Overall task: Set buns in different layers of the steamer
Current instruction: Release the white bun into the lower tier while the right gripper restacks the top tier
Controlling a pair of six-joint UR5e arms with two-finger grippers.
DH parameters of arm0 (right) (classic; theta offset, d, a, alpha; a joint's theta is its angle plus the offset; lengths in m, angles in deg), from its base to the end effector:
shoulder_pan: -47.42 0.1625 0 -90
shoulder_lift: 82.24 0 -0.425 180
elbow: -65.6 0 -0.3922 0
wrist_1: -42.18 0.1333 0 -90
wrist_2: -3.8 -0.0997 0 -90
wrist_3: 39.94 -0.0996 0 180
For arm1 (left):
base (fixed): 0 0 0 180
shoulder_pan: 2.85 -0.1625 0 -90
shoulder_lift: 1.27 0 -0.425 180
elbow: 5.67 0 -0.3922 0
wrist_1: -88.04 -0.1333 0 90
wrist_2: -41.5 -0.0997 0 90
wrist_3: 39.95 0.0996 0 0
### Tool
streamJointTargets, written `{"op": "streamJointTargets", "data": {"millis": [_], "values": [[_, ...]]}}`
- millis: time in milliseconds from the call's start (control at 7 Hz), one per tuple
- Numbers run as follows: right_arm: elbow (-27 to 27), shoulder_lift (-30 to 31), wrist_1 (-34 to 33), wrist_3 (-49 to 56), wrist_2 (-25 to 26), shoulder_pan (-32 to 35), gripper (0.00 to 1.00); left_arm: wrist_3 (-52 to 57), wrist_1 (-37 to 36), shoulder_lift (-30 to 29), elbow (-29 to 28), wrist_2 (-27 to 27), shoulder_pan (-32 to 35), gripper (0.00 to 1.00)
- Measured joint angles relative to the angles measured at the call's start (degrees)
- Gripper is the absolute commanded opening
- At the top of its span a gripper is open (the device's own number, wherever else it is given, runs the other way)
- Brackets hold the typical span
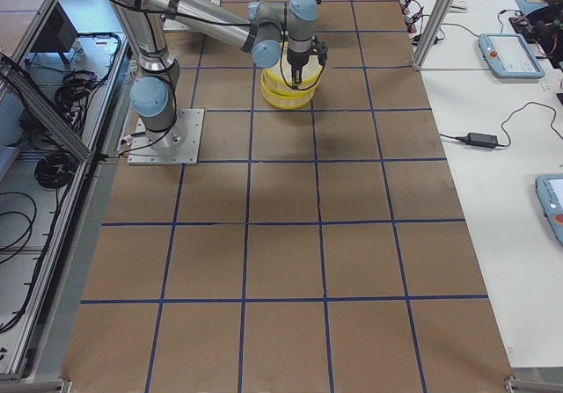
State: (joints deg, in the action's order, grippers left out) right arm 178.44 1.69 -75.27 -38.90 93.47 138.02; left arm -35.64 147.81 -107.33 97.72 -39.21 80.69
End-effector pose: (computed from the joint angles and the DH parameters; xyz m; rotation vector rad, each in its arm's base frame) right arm 0.1389 -0.4840 0.2934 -0.0448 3.1352 0.0399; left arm -0.0854 -0.5734 0.2812 0.0543 -2.9806 0.0429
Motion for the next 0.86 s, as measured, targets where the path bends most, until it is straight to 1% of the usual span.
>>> {"op": "streamJointTargets", "data": {"millis": [286, 571, 857], "values": [[0.2, -0.5, -0.7, -1.1, 0.5, 1.3, 0.04, -3.2, -0.1, -0.8, 5.3, -0.9, 0.0, 1.00], [0.4, -0.5, -0.9, -1.2, 2.2, 1.5, 0.04, -5.1, -0.6, -2.9, 6.1, -1.8, 0.0, 1.00], [1.1, -0.5, -1.0, -1.2, 2.7, 1.6, 0.04, -5.7, -1.0, -3.9, 6.1, -4.5, 0.0, 1.00]]}}
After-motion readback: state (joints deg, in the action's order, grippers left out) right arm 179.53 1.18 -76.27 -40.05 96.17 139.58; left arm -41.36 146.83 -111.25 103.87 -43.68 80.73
